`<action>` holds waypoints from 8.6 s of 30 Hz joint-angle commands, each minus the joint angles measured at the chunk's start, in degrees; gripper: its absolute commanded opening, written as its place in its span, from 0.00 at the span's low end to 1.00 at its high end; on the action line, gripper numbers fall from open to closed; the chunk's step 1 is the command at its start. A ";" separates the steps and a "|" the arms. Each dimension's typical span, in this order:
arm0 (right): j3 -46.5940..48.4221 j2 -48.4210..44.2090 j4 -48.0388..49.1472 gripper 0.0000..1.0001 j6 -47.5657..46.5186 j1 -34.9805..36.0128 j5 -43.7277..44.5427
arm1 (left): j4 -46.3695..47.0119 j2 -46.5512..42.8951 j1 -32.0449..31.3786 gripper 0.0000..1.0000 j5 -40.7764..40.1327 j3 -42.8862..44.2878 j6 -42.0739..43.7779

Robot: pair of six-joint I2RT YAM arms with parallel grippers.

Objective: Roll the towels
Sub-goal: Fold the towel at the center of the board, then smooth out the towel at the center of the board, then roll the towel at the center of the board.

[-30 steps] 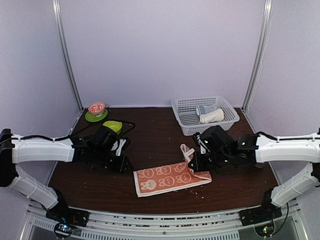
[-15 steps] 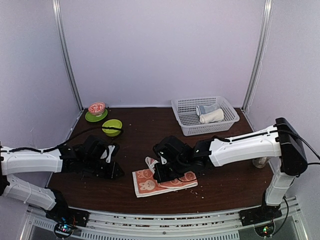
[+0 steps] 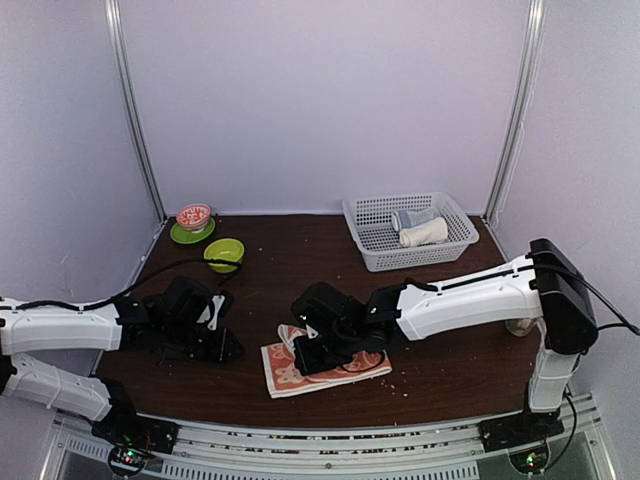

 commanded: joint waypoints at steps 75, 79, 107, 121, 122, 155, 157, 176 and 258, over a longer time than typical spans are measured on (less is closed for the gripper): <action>15.46 12.01 -8.48 0.17 -1.18 1.78 -8.15 | 4.05 3.46 -0.15 0.45 3.90 -3.98 -4.56; 16.00 9.87 -8.85 0.47 -1.91 1.55 -7.18 | 1.30 1.00 -0.16 0.44 2.63 -3.47 -4.71; -16.34 -6.44 -11.75 0.51 -7.92 -14.52 11.06 | 5.21 15.72 -1.73 0.37 7.41 15.97 -0.82; -8.74 -15.10 -11.65 0.45 -11.13 -16.55 7.66 | 3.11 18.98 -3.81 0.33 14.05 22.21 2.79; -7.38 -14.07 -10.98 0.40 -11.34 -16.62 6.48 | 3.19 20.19 -4.29 0.31 15.02 22.49 2.99; -9.18 -12.27 -3.08 0.28 -4.91 -25.26 -7.86 | 4.60 28.31 -10.96 0.51 19.01 19.63 3.70; -11.45 -15.07 -3.21 0.28 -4.63 -23.42 -7.76 | 3.56 27.71 -10.96 0.55 19.26 22.88 4.34; -38.11 -22.18 8.21 0.19 6.21 -15.92 -7.23 | 1.56 37.71 -4.77 0.44 15.69 31.36 7.11; -31.19 -33.85 -14.35 0.00 -5.42 -20.14 9.88 | 4.51 42.68 -9.28 0.41 20.26 41.88 6.48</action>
